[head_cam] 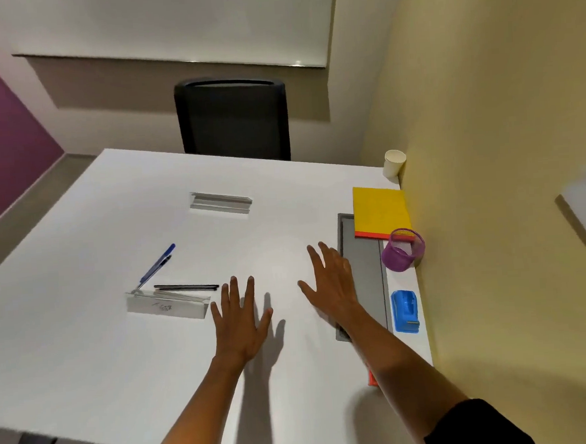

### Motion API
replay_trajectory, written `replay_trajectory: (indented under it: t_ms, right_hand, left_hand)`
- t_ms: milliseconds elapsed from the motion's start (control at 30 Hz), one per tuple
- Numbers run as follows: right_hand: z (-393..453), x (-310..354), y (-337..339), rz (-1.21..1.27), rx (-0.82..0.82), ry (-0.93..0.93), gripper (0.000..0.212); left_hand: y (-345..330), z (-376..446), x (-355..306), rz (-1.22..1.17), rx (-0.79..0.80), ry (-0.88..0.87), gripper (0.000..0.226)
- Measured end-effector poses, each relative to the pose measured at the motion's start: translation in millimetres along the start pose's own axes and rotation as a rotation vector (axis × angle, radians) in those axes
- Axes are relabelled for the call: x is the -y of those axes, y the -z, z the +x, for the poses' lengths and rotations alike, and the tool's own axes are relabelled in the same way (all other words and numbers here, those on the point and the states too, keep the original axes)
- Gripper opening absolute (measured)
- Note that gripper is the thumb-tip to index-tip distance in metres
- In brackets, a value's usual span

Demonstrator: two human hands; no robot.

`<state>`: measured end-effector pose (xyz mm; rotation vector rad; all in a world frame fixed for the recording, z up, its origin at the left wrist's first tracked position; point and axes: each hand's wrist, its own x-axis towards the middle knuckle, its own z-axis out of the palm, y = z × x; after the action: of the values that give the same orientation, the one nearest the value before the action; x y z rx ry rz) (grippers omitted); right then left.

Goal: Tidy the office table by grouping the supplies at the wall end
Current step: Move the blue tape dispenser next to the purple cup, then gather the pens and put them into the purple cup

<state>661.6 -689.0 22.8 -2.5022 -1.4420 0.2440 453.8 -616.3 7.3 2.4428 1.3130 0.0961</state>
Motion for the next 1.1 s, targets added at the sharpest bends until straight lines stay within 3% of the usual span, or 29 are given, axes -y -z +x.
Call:
replay_trajectory:
  t_ms: [533,867,1100]
  right_hand:
    - [46.4,150.5,-77.1,0.097,0.114,0.358,0.074]
    - [100.0,181.1,-129.9,0.063,0.155,0.484,0.059]
    - [124.7,198.8,-156.5,0.038,0.249,0.558,0.047]
  left_hand:
    - [-12.3,-47.5,113.9,0.003,-0.017,0.429,0.079]
    - [-60.5,-38.2,155.0,0.033,-0.003,0.552,0.074]
    - [-78.9,-32.3,165.1,0.120,-0.057,0.535,0.076]
